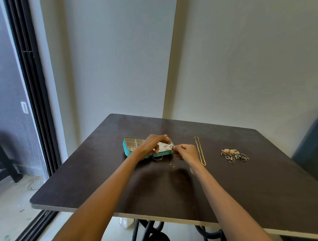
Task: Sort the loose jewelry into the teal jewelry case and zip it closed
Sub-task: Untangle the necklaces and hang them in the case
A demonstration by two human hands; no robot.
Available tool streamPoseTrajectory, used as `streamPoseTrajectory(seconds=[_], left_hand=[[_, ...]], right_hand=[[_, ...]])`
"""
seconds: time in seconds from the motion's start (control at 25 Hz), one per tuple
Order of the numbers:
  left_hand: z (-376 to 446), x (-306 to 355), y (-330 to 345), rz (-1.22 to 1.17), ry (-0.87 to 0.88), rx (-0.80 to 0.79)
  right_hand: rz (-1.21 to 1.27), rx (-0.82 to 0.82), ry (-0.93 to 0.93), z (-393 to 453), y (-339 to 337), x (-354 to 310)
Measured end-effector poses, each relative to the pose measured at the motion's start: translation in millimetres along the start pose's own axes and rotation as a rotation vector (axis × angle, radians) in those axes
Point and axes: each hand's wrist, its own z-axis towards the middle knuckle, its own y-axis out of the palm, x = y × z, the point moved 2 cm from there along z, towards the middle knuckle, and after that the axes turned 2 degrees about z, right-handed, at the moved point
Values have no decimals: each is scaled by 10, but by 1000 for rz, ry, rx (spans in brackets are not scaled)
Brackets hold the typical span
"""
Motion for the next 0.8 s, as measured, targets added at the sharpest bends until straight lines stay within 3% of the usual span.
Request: streamPoseTrajectory(seconds=[0.2, 0.4, 0.56, 0.68, 0.8], left_hand=[[70, 42, -53, 45, 60, 154], [97, 85, -143, 20, 50, 179], [126, 45, -151, 21, 17, 177], [120, 107, -122, -63, 6, 191], [163, 177, -122, -98, 18, 159]], right_hand=[[-61, 82, -38, 16, -98, -8], [302, 137, 25, 17, -112, -143], [457, 87, 124, 52, 3, -151], [233, 56, 145, 101, 79, -86], [-134, 28, 30, 214, 119, -30]])
